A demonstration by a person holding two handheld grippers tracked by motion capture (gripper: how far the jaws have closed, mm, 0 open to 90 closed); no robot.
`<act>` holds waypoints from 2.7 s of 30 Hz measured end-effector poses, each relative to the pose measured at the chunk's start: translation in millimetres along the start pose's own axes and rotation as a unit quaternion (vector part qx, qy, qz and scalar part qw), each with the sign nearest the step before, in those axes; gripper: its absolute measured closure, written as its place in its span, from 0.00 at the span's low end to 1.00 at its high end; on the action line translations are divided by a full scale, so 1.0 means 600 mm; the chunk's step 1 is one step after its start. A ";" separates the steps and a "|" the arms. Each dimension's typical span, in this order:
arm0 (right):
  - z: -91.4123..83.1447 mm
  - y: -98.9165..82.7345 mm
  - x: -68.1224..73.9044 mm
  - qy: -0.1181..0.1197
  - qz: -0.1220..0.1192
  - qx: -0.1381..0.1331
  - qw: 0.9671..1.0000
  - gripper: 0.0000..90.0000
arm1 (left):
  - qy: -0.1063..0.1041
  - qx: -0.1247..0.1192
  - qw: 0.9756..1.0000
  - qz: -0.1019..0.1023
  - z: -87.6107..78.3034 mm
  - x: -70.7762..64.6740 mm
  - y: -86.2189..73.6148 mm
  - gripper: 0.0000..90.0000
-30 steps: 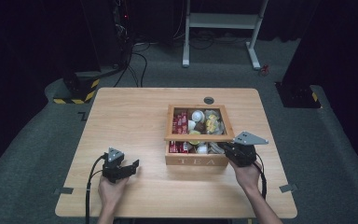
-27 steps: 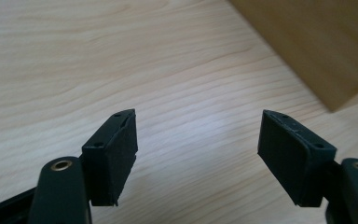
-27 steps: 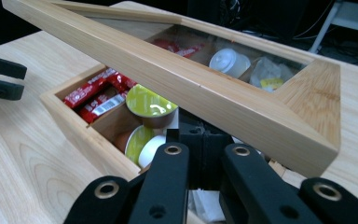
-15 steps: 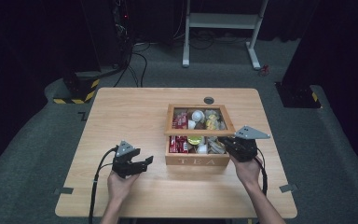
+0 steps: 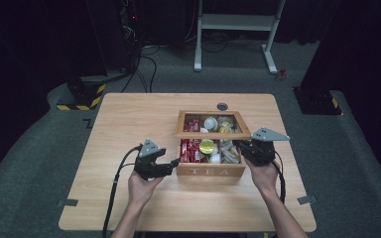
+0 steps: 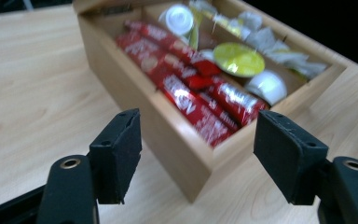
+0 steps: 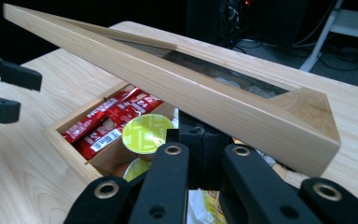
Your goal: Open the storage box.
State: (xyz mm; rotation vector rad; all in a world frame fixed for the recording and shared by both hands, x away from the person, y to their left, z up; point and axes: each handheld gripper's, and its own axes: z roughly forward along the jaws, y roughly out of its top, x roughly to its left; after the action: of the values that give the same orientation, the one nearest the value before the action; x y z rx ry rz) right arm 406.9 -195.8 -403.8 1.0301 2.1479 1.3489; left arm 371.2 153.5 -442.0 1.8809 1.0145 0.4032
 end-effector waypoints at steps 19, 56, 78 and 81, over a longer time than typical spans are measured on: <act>0.004 0.032 -0.013 -0.011 0.013 0.007 1.000 1.00 | -0.013 0.002 0.999 0.048 0.055 -0.029 0.030 0.35; 0.020 0.066 -0.034 -0.011 0.036 0.004 0.999 1.00 | -0.045 0.044 0.995 0.081 0.175 -0.065 0.088 0.35; 0.023 0.072 -0.040 -0.011 0.040 0.012 0.999 1.00 | -0.024 0.105 0.986 0.131 0.212 -0.080 0.096 0.42; 0.023 0.073 -0.040 -0.012 0.039 0.011 0.999 1.00 | -0.025 0.103 0.985 0.134 0.210 -0.079 0.096 0.42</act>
State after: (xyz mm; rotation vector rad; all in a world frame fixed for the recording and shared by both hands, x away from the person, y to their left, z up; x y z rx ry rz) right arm 447.9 -194.3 -372.4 1.1442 2.1295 1.3435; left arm 450.1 30.4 -451.9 2.2137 0.7939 0.4174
